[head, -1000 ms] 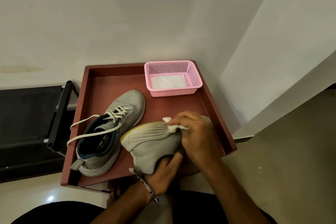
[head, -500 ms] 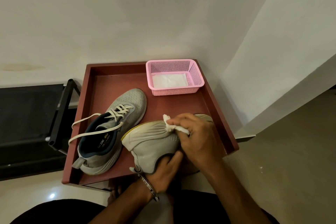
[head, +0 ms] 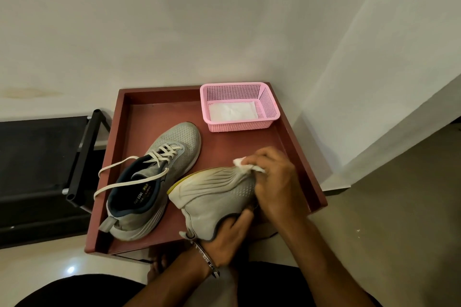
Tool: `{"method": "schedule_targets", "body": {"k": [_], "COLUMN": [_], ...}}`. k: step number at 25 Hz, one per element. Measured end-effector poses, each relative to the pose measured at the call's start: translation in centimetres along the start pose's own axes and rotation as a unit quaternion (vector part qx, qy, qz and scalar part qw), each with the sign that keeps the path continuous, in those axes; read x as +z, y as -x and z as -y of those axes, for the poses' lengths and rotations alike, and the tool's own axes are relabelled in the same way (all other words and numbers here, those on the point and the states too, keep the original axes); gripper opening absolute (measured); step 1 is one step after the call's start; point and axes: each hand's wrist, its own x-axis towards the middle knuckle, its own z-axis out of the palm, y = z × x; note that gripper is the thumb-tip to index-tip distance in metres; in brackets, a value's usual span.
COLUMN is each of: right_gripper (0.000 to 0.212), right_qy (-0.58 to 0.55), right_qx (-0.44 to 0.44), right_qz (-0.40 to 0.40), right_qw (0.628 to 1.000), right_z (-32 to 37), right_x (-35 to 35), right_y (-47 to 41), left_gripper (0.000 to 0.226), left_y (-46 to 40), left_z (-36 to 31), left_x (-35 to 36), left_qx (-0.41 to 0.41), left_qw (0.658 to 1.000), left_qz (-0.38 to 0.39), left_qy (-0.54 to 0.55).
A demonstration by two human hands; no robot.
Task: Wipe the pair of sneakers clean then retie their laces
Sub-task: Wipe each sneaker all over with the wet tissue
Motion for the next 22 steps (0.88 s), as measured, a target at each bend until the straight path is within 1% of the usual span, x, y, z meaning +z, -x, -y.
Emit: {"method": "schedule_targets", "body": {"k": [2, 3, 4, 5, 6, 8, 10, 12, 14, 17, 18, 19, 22], "right_gripper": [0.03, 0.031, 0.033, 0.035, 0.036, 0.034, 0.029, 0.027, 0.029, 0.028, 0.029, 0.031, 0.033], "right_qy": [-0.013, -0.012, -0.002, 0.015, 0.032, 0.044, 0.035, 0.019, -0.001, -0.017, -0.018, -0.02, -0.019], "right_qx": [-0.059, -0.064, -0.043, -0.002, 0.043, 0.112, 0.129, 0.104, 0.061, -0.055, -0.072, -0.061, 0.072], "right_qz": [0.02, 0.02, 0.014, -0.001, -0.018, -0.045, -0.055, -0.05, -0.037, 0.001, 0.006, 0.005, -0.04], "right_qw": [0.998, 0.998, 0.999, 1.0, 0.998, 0.992, 0.99, 0.993, 0.997, 0.998, 0.997, 0.998, 0.996], "right_z": [0.6, 0.2, -0.5, -1.4, -2.4, -4.1, -4.4, -3.4, -1.6, 0.1, -0.2, -0.8, -3.2], "right_x": [0.4, 0.4, 0.2, -0.1, -0.5, -1.3, -1.5, -0.9, -0.2, 0.6, 0.5, 0.4, -0.7], "right_y": [0.3, 0.0, -0.5, -0.9, -1.2, -1.7, -1.6, -1.1, -0.5, 0.5, 0.4, 0.1, -0.8], "left_gripper": [0.027, 0.026, 0.027, 0.029, 0.033, 0.038, 0.042, 0.045, 0.045, 0.031, 0.028, 0.028, 0.031], "left_y": [0.0, 0.0, 0.1, 0.1, 0.1, 0.2, 0.2, 0.2, 0.2, 0.0, -0.1, -0.2, -0.5], "left_z": [-0.5, -0.6, -0.5, -0.3, -0.1, 0.3, 0.4, 0.2, -0.1, -0.8, -1.2, -1.3, -2.1], "left_x": [-0.1, -0.2, -0.3, -0.3, -0.3, -0.3, -0.3, -0.3, -0.4, -0.3, -0.4, -0.5, -0.9], "left_qx": [0.011, 0.011, 0.01, 0.009, 0.008, 0.002, 0.006, -0.002, -0.006, -0.022, -0.035, -0.047, -0.086], "left_qw": [1.0, 1.0, 1.0, 0.999, 0.998, 0.998, 0.997, 0.998, 0.999, 1.0, 0.999, 0.998, 0.994], "left_qz": [-0.003, 0.003, 0.015, 0.025, 0.021, -0.011, -0.032, -0.032, -0.013, -0.002, 0.004, 0.012, 0.011], "left_qy": [0.0, -0.005, -0.022, -0.045, -0.063, -0.067, -0.07, -0.059, -0.048, 0.005, 0.018, 0.028, 0.067]}}
